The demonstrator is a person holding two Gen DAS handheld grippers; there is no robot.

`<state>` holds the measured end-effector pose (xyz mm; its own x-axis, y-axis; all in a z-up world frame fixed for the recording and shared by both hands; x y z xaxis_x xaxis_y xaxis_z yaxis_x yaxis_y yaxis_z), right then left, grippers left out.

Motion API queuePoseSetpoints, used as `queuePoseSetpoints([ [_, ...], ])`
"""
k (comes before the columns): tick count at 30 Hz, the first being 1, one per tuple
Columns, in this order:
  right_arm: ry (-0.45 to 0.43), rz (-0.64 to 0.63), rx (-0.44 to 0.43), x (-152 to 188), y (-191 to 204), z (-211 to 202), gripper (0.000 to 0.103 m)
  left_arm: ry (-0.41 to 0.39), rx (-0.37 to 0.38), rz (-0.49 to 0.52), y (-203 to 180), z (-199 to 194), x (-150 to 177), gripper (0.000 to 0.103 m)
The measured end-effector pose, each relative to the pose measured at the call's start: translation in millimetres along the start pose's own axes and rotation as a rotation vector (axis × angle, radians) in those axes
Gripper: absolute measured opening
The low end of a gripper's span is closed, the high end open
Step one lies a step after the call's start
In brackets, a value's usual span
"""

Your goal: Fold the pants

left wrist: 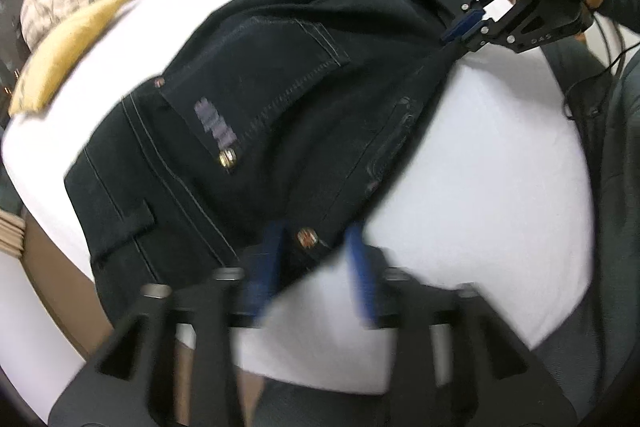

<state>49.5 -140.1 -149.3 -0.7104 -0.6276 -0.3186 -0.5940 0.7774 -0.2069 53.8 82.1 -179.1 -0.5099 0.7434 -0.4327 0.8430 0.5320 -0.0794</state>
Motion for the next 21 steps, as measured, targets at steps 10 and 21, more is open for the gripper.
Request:
queuePoseSetpoints([
  [10,-0.143,0.215,-0.121,-12.5,-24.0,-37.9,0.049,-0.228,-0.013,-0.182,8.4,-41.8,-51.8,0.072],
  [21,-0.039,0.367,-0.143,31.7,-46.5,-0.2,0.048,-0.125,-0.090,-0.331,18.9,42.8,-82.0,0.072],
])
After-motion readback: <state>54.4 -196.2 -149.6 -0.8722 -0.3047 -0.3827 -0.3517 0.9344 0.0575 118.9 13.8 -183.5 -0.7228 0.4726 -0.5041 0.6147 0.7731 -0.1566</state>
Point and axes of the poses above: each gripper's, at about its wrist camera, not at the fingertips, and z roughly the way its jaws point, y to its left, x to its underside, the point moved 4 cm from there along z, roughly the way its jaws point, and after that the axes turned 9 degrees about x, right-handed, at the moved point
